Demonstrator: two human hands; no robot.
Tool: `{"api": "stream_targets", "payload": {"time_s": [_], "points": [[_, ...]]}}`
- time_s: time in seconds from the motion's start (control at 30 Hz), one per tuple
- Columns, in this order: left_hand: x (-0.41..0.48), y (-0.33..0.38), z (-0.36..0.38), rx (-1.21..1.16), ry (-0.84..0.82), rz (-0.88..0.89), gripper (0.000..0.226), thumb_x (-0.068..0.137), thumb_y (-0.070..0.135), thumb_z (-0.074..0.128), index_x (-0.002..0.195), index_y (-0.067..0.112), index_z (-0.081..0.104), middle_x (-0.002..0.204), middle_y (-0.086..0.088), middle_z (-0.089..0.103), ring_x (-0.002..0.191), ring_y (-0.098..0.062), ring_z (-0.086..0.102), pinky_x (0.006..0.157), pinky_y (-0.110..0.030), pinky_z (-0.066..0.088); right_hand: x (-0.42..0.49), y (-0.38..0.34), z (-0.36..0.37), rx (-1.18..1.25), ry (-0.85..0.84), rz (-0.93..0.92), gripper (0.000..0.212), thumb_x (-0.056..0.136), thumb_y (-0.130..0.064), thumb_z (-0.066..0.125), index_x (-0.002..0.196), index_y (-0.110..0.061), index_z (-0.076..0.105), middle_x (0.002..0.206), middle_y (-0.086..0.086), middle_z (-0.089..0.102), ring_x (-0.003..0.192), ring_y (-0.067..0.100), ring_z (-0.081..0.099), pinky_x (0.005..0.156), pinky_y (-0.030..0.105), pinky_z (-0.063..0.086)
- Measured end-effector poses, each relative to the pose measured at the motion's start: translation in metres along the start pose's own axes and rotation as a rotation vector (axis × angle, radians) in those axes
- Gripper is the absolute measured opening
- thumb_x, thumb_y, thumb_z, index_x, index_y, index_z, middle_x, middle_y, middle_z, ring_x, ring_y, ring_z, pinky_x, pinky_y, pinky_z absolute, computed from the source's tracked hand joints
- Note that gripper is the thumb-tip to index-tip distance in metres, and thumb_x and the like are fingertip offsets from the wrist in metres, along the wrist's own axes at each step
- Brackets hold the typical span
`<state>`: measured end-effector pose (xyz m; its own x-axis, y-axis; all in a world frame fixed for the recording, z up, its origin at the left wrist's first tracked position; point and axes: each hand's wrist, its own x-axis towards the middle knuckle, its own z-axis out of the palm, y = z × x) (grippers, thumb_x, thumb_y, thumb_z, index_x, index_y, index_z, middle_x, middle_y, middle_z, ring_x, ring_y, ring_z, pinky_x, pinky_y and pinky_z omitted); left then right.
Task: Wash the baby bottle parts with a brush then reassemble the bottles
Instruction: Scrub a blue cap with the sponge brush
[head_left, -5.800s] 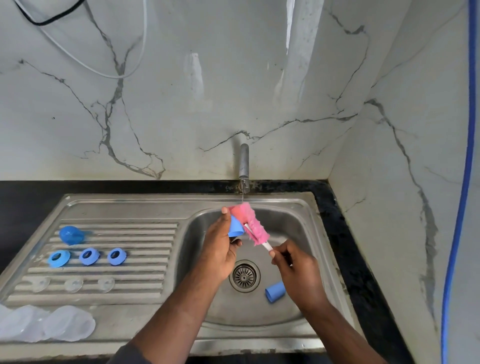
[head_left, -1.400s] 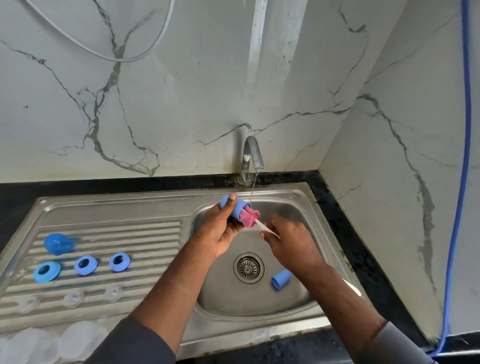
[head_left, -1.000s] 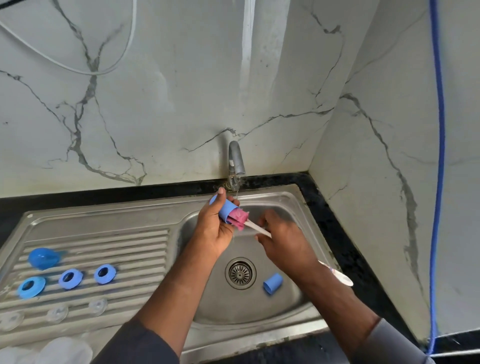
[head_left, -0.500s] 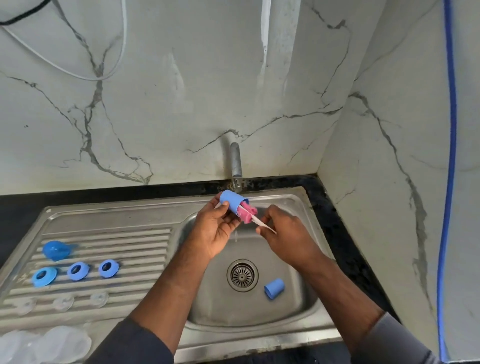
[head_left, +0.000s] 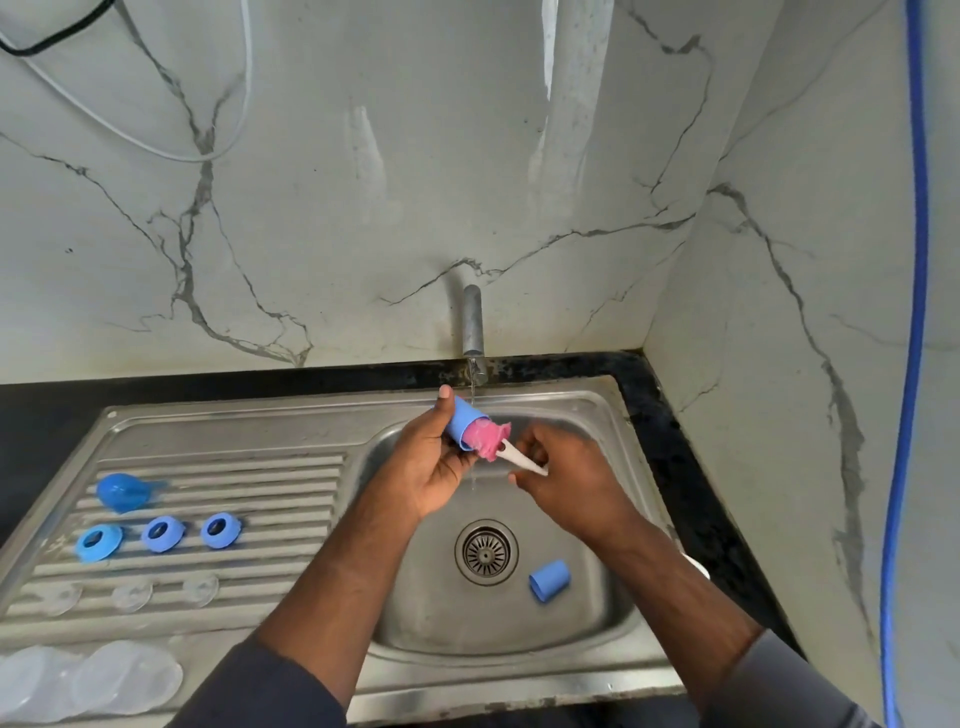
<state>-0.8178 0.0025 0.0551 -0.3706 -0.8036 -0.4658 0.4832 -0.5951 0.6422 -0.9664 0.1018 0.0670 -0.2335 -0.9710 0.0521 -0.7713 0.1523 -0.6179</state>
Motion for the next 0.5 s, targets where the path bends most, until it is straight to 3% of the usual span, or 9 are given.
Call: {"api": "stream_targets", "payload": {"time_s": [0.1,0.23,0.27,0.33,0.4,0.5], "points": [[0.001,0.001,-0.001,-0.083,-0.058,0.068,0.034,0.096,0.021,0.058,0.122,0.0,0.056,0.103,-0.023,0.067,0.096,-0.034,0.067,0.087,-0.045,0.057,0.003,0.003,-0.003,0.086,-0.001,0.073,0.02,0.091,-0.027,0.07,0.074,-0.023,0.06,0.061,-0.009,0.066,0.052,0.005,0.061,0.061,0.028,0.052],[0.005,0.001,-0.002,-0.166,-0.045,0.069,0.026,0.102,0.012,0.048,0.124,0.004,0.06,0.102,-0.023,0.073,0.088,-0.034,0.074,0.084,-0.047,0.058,0.006,0.001,0.0,0.141,-0.098,0.086,0.031,0.101,-0.028,0.052,0.076,-0.02,0.067,0.06,-0.005,0.067,0.052,0.005,0.058,0.069,0.043,0.055],[0.005,0.0,0.001,-0.169,-0.027,0.066,0.026,0.103,0.013,0.046,0.123,0.005,0.06,0.099,-0.023,0.073,0.087,-0.034,0.073,0.084,-0.047,0.058,0.007,0.0,0.001,0.15,-0.101,0.098,0.028,0.101,-0.028,0.053,0.078,-0.02,0.067,0.06,-0.003,0.066,0.051,0.005,0.056,0.069,0.045,0.055],[0.006,-0.001,0.006,-0.159,0.022,0.071,0.026,0.103,0.015,0.041,0.119,0.008,0.06,0.09,-0.022,0.072,0.085,-0.033,0.07,0.084,-0.044,0.057,0.006,-0.003,0.001,0.147,-0.09,0.107,0.013,0.094,-0.028,0.066,0.086,-0.019,0.063,0.067,-0.001,0.064,0.048,0.009,0.058,0.055,0.04,0.055],[0.006,0.0,0.011,-0.157,0.059,0.074,0.025,0.103,0.015,0.038,0.115,0.009,0.059,0.089,-0.02,0.068,0.082,-0.03,0.066,0.075,-0.04,0.059,0.004,-0.005,0.001,0.176,-0.067,0.119,0.022,0.086,-0.024,0.077,0.089,-0.018,0.057,0.071,-0.002,0.062,0.045,0.013,0.063,0.043,0.03,0.049],[0.007,0.001,0.014,-0.161,0.075,0.09,0.023,0.102,0.013,0.039,0.109,0.009,0.061,0.094,-0.021,0.063,0.081,-0.028,0.065,0.067,-0.035,0.06,0.003,-0.003,0.0,0.087,-0.051,0.097,0.02,0.092,-0.027,0.071,0.079,-0.02,0.058,0.066,-0.002,0.066,0.052,0.008,0.067,0.052,0.032,0.054]]}}
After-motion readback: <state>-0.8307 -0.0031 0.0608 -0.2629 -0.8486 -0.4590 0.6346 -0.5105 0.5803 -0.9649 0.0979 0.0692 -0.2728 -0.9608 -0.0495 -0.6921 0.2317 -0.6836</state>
